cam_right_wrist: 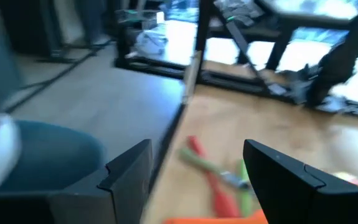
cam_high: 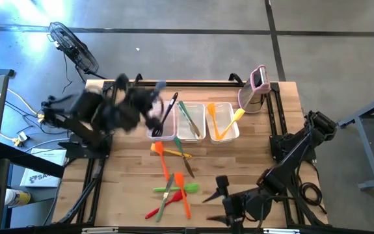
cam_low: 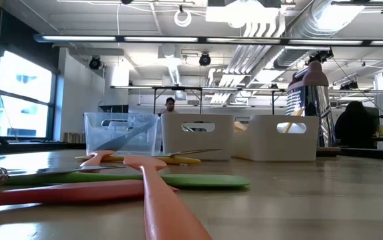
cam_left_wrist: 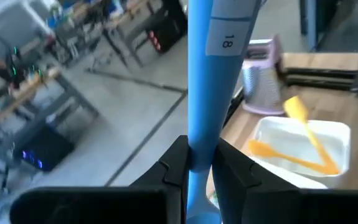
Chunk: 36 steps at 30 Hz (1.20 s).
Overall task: Pick & Place Kitchen Items
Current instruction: Put the blue serving spoon into the transparent bin
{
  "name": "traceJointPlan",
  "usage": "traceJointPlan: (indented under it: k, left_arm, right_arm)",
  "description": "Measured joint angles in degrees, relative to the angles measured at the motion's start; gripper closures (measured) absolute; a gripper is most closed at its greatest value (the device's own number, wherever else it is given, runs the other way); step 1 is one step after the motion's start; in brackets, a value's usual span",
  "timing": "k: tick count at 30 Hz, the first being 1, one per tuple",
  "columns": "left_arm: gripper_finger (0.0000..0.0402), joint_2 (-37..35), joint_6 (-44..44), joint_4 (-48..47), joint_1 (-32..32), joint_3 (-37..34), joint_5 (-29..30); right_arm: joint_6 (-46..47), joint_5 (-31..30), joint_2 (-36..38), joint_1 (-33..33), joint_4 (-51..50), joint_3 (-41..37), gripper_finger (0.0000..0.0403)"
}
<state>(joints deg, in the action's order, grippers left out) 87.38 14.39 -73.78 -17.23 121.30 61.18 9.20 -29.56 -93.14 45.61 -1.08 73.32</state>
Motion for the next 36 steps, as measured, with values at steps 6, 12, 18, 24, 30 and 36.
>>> traceJointPlan:
  k: [6,12,18,24,30,36]
  left_arm:
    - [0.0361,-2.7,-2.62,2.44,11.46,-0.85,-10.17]
    - [0.0361,-4.49,-11.58,18.74,18.83,-8.27,-23.6]
    - [0.0361,-4.77,-13.58,34.68,24.32,-16.28,-39.06]
    - [0.0361,-5.05,-12.58,39.77,32.74,-23.39,-42.5]
    - [0.0361,-10.32,-7.72,41.92,42.29,-37.93,-49.09]
    - [0.0361,-22.67,-4.5,50.19,43.49,-56.93,-49.91]
  right_arm:
    - [-6.18,-7.08,0.0,-3.12,1.63,0.0,0.016]
    - [-4.55,-8.0,0.0,-6.58,1.82,0.0,0.016]
    - [-4.71,-7.8,0.0,-7.48,1.79,0.0,0.016]
    - [-4.95,-7.69,0.0,-7.48,1.48,0.0,0.016]
    - [-5.69,-7.69,0.0,-7.29,-1.87,0.0,0.016]
    - [-5.89,-7.76,0.0,-7.27,-7.1,0.0,0.016]
